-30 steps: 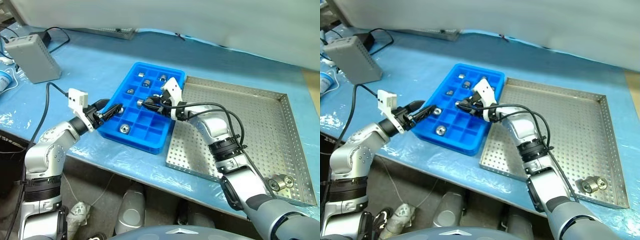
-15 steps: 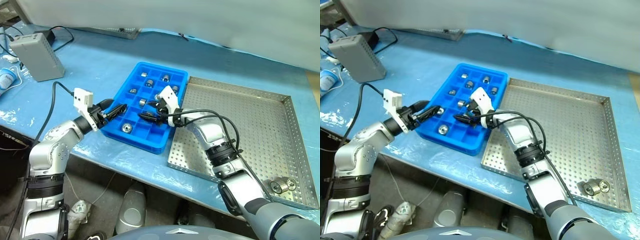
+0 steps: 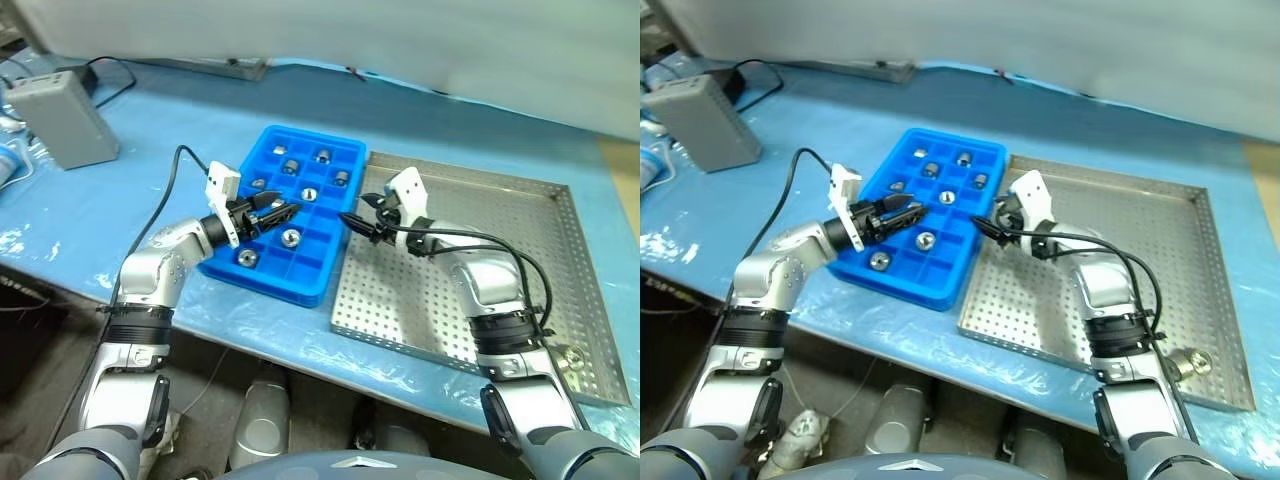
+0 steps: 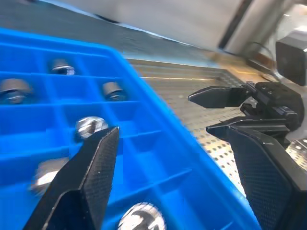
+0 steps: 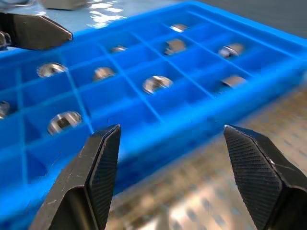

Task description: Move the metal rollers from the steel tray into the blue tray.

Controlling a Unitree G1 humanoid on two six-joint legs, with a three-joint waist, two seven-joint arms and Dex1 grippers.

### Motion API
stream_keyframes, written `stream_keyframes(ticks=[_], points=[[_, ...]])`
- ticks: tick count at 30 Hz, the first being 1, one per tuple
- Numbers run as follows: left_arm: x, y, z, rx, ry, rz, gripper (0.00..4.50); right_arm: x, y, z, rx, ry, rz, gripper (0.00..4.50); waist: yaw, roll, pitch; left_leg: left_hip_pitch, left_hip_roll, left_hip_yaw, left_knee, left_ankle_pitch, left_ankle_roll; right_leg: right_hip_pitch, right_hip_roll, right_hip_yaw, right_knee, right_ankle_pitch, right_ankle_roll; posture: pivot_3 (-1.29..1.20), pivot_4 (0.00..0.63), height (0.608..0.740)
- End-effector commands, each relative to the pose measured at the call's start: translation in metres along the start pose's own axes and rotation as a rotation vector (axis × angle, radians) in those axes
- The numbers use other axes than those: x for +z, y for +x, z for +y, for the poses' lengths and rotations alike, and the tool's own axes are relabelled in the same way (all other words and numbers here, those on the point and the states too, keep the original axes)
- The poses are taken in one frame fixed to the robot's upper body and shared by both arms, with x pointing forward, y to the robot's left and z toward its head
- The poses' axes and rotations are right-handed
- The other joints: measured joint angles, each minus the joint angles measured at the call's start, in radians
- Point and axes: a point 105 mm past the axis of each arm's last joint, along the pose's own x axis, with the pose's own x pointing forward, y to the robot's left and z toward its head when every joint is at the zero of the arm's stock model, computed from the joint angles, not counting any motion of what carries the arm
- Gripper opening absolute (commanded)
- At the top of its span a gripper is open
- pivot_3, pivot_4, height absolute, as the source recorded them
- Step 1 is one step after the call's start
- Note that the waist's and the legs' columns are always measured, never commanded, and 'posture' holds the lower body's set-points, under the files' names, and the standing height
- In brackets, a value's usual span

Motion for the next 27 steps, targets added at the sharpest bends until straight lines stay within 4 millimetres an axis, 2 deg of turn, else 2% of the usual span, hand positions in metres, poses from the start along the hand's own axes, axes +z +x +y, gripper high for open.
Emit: stream_keyframes(ticks=[1, 3, 6, 8, 13, 18, 23, 27], points=[[0.003, 0.024, -0.012, -0.116, 0.025, 0.002, 3.80, 0.005, -0.037, -0.009, -0.085, -0.013, -0.013, 3.59, -0.027, 0.000, 0.000, 0.000, 0.000, 0.000, 0.000, 0.000, 0.000, 0.000, 0.000, 0.000, 0.000, 0.000, 0.000, 0.03, 0.150, 0.740], [0.000, 0.041, -0.019, -0.181, 0.015, 0.011, 3.80, -0.005, -0.065, -0.017, -0.163, -0.015, 0.032, 3.59, -0.050, 0.000, 0.000, 0.000, 0.000, 0.000, 0.001, 0.000, 0.001, 0.001, 0.000, 0.001, 0.000, 0.000, 0.001, -0.03, 0.150, 0.740], [-0.005, 0.058, -0.030, -0.258, 0.001, 0.022, 3.80, -0.012, -0.097, -0.023, -0.248, -0.011, 0.071, 3.59, -0.091, 0.000, -0.001, 0.001, -0.001, 0.000, 0.001, -0.001, 0.002, 0.003, 0.000, 0.000, -0.004, 0.001, 0.002, -0.11, 0.150, 0.740], [-0.009, 0.067, -0.037, -0.301, -0.006, 0.030, 3.80, -0.015, -0.113, -0.024, -0.288, -0.010, 0.094, 3.59, -0.117, 0.000, -0.001, 0.001, -0.002, 0.001, 0.000, -0.002, 0.003, 0.003, 0.000, 0.001, -0.007, 0.002, 0.004, -0.14, 0.150, 0.740], [-0.014, 0.080, -0.047, -0.367, -0.018, 0.033, 3.80, -0.025, -0.138, -0.019, -0.323, -0.012, 0.167, 3.59, -0.168, 0.000, -0.001, 0.004, -0.001, 0.002, 0.001, -0.005, 0.010, 0.007, 0.000, 0.000, -0.010, 0.000, 0.001, -0.19, 0.150, 0.740], [-0.017, 0.081, -0.049, -0.383, -0.019, 0.037, 3.80, -0.040, -0.165, -0.013, -0.309, -0.006, 0.261, 3.59, -0.176, 0.001, -0.001, 0.011, -0.002, 0.002, 0.001, -0.008, 0.013, 0.018, 0.000, -0.001, -0.015, -0.004, 0.008, -0.18, 0.150, 0.740], [-0.022, 0.076, -0.046, -0.371, -0.023, 0.044, 3.80, -0.055, -0.198, -0.031, -0.371, -0.014, 0.353, 3.59, -0.179, 0.001, -0.001, 0.019, -0.003, 0.003, 0.000, -0.012, 0.020, 0.033, -0.001, -0.002, -0.031, -0.001, 0.012, -0.16, 0.150, 0.740], [-0.023, 0.072, -0.045, -0.360, -0.028, 0.042, 3.80, -0.058, -0.207, -0.033, -0.332, -0.020, 0.398, 3.59, -0.180, 0.001, -0.002, 0.019, -0.004, 0.004, 0.000, -0.014, 0.024, 0.035, -0.002, -0.002, -0.036, 0.000, 0.012, -0.13, 0.150, 0.740]])
